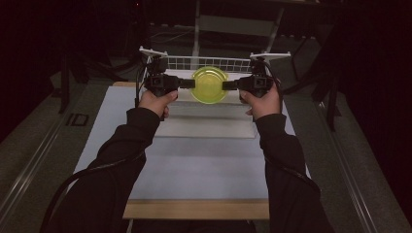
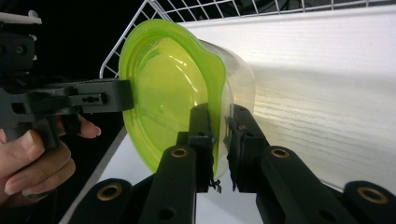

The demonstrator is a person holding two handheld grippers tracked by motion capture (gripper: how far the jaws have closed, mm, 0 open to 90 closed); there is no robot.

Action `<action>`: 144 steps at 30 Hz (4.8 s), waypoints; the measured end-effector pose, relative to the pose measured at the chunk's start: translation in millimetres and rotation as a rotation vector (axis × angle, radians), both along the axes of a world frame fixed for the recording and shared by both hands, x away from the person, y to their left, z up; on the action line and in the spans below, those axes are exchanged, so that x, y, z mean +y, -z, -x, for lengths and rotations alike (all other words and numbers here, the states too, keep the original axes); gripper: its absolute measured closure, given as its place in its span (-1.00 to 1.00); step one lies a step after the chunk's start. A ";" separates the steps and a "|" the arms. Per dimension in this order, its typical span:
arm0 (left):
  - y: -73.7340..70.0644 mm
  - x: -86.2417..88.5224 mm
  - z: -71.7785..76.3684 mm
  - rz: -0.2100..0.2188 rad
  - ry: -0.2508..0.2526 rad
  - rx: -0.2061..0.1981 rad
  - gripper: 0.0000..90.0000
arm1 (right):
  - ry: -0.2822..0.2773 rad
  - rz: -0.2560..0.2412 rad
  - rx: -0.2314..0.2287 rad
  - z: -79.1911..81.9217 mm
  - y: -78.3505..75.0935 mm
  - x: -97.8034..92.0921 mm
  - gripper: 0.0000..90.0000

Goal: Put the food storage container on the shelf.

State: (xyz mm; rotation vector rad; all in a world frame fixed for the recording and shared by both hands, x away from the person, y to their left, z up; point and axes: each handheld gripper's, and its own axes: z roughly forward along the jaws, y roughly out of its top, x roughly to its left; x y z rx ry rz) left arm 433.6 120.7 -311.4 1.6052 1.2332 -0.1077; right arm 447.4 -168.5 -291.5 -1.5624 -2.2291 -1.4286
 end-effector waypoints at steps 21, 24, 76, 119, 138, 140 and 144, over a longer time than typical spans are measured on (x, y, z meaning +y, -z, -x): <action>5.8 -7.3 -16.5 -0.056 -0.073 -0.037 0.58 | 0.048 0.029 0.062 -21.2 7.1 5.9 0.73; 8.6 -8.8 -18.6 -0.057 -0.088 -0.039 0.53 | 0.059 0.053 0.040 -22.8 7.1 7.5 0.64; 73.5 18.1 66.4 -0.072 -0.020 -0.459 -0.85 | 0.011 0.147 -0.131 -4.0 51.0 36.0 0.77; 140.1 27.6 144.3 -0.111 0.231 -0.483 -0.94 | -0.183 0.198 -0.367 128.5 134.8 -4.1 -0.54; 178.0 25.5 157.8 -0.167 0.317 -0.495 -0.94 | -0.183 0.310 -0.310 150.7 193.0 -26.4 -0.55; 178.5 26.1 158.4 -0.172 0.329 -0.497 -0.94 | -0.192 0.318 -0.310 149.3 195.7 -22.9 -0.55; 181.6 26.6 157.3 -0.192 0.325 -0.490 -0.94 | -0.208 0.329 -0.325 148.4 196.7 -17.6 -0.56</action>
